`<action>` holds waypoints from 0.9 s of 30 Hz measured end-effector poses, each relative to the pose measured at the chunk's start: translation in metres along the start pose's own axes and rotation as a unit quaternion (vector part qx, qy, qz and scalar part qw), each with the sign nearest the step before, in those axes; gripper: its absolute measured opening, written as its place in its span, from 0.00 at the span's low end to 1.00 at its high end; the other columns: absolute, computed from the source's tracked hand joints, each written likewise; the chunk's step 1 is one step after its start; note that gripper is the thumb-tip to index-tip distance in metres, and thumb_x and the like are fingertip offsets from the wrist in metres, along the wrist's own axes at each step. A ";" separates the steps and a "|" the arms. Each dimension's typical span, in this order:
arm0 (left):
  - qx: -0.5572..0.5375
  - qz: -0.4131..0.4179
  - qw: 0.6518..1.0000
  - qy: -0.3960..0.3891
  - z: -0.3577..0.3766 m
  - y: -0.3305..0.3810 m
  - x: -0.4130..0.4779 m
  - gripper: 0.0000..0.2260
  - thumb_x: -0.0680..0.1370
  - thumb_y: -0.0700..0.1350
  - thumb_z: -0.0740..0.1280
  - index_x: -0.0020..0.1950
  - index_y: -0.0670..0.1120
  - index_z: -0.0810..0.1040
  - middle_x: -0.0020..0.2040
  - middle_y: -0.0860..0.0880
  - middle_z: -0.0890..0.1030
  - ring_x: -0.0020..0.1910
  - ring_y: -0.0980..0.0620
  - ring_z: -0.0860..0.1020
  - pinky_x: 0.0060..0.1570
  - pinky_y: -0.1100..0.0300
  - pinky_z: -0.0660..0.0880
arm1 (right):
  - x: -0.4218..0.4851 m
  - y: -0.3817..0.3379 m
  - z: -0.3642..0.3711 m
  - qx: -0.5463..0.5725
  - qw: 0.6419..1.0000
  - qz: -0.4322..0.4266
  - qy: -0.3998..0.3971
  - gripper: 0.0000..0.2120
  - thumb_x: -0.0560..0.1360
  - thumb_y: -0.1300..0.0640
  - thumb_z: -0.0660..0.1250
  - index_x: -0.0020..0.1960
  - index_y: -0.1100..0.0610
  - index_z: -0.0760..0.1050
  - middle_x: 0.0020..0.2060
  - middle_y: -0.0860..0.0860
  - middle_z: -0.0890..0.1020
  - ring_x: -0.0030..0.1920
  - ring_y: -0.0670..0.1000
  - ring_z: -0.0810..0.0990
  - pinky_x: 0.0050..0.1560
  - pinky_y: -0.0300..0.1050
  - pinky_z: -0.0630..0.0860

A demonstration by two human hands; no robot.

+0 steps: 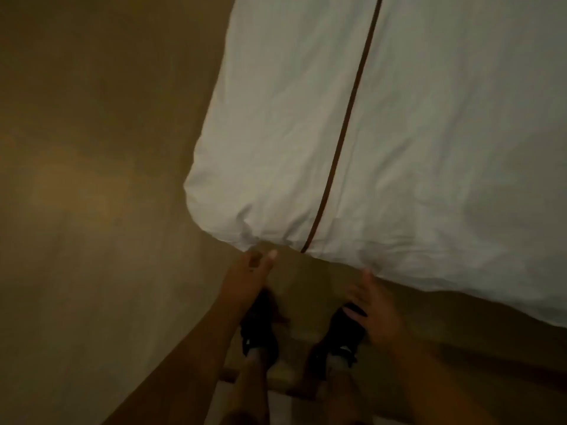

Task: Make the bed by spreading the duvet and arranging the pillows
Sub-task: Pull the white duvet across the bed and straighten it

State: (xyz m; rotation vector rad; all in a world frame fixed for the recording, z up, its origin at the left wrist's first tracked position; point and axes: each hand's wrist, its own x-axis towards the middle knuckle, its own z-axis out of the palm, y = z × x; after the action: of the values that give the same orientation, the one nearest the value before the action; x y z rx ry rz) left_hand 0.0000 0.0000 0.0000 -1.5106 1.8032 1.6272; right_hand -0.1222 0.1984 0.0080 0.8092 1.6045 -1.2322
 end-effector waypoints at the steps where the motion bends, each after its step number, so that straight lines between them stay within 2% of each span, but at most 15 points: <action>1: -0.069 -0.012 0.998 -0.002 0.008 -0.002 0.008 0.21 0.76 0.64 0.62 0.61 0.52 0.74 0.61 0.48 0.78 0.56 0.51 0.78 0.56 0.54 0.74 | 0.011 0.002 0.004 0.069 0.997 0.012 -0.024 0.30 0.68 0.34 0.67 0.65 0.46 0.68 0.59 0.53 0.76 0.60 0.55 0.75 0.64 0.59 0.72; 3: -0.176 -0.038 0.983 -0.024 0.023 -0.008 0.024 0.19 0.75 0.64 0.62 0.60 0.54 0.71 0.60 0.49 0.78 0.55 0.51 0.79 0.56 0.50 0.77 | 0.034 0.009 0.010 0.182 0.981 0.034 -0.064 0.43 0.59 0.31 0.73 0.68 0.48 0.67 0.61 0.56 0.76 0.63 0.57 0.75 0.64 0.60 0.73; 4: -0.215 -0.046 0.975 -0.040 0.028 -0.008 0.031 0.21 0.74 0.64 0.62 0.61 0.54 0.70 0.60 0.48 0.77 0.56 0.50 0.78 0.55 0.49 0.77 | 0.042 0.010 0.013 0.230 0.969 0.032 -0.081 0.45 0.58 0.31 0.72 0.70 0.49 0.66 0.62 0.58 0.75 0.64 0.57 0.74 0.64 0.61 0.73; 7: -0.293 -0.049 0.952 -0.075 0.044 -0.012 0.044 0.27 0.68 0.67 0.63 0.62 0.55 0.70 0.66 0.47 0.75 0.62 0.48 0.76 0.63 0.43 0.72 | 0.058 0.012 0.017 0.319 0.943 0.019 -0.097 0.40 0.66 0.33 0.67 0.72 0.51 0.66 0.67 0.58 0.73 0.66 0.56 0.73 0.67 0.63 0.69; 11: -0.413 -0.045 0.905 -0.094 0.050 -0.005 0.053 0.33 0.70 0.68 0.61 0.70 0.54 0.70 0.67 0.47 0.77 0.66 0.46 0.74 0.67 0.40 0.67 | 0.055 0.003 0.018 0.420 0.895 -0.037 -0.144 0.29 0.71 0.38 0.67 0.68 0.51 0.73 0.65 0.55 0.78 0.66 0.58 0.76 0.68 0.65 0.66; 13: -0.452 -0.027 0.887 -0.095 0.048 0.004 0.052 0.30 0.71 0.67 0.60 0.70 0.56 0.70 0.66 0.48 0.78 0.65 0.46 0.75 0.67 0.42 0.69 | 0.050 -0.002 0.017 0.434 0.888 -0.051 -0.141 0.25 0.73 0.41 0.67 0.67 0.51 0.74 0.63 0.55 0.79 0.65 0.58 0.77 0.69 0.64 0.66; 17: -0.524 -0.009 0.847 -0.086 0.042 0.019 0.040 0.23 0.74 0.63 0.61 0.67 0.57 0.72 0.66 0.50 0.78 0.64 0.46 0.77 0.64 0.45 0.72 | 0.032 -0.007 0.016 0.419 0.898 -0.049 -0.124 0.26 0.72 0.45 0.68 0.67 0.53 0.73 0.63 0.55 0.80 0.64 0.58 0.77 0.70 0.61 0.67; 20: -0.573 -0.018 0.817 -0.052 0.037 0.027 0.024 0.17 0.77 0.59 0.62 0.64 0.56 0.73 0.64 0.49 0.80 0.64 0.45 0.77 0.65 0.43 0.71 | 0.012 -0.008 0.013 0.408 0.907 -0.044 -0.095 0.22 0.73 0.51 0.69 0.66 0.53 0.75 0.61 0.55 0.81 0.62 0.57 0.79 0.63 0.59 0.74; 23: -0.611 -0.041 0.790 -0.030 0.028 0.037 0.006 0.20 0.76 0.56 0.66 0.67 0.54 0.72 0.63 0.47 0.81 0.64 0.43 0.77 0.66 0.39 0.70 | -0.010 -0.015 0.004 0.404 0.909 -0.057 -0.085 0.20 0.74 0.56 0.68 0.66 0.53 0.75 0.59 0.54 0.82 0.59 0.55 0.81 0.57 0.59 0.78; 27: -0.601 -0.032 0.798 0.020 0.014 0.064 -0.019 0.27 0.73 0.47 0.73 0.70 0.50 0.69 0.63 0.45 0.80 0.62 0.43 0.78 0.62 0.38 0.73 | -0.035 -0.035 -0.009 0.406 0.908 -0.063 -0.083 0.19 0.73 0.58 0.70 0.64 0.54 0.76 0.58 0.54 0.83 0.57 0.55 0.83 0.59 0.55 0.78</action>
State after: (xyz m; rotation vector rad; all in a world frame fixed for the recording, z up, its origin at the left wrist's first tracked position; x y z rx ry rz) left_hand -0.0496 0.0100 0.0459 -1.9223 0.5267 2.9227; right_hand -0.1437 0.1982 0.0533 1.0680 0.9830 -2.0513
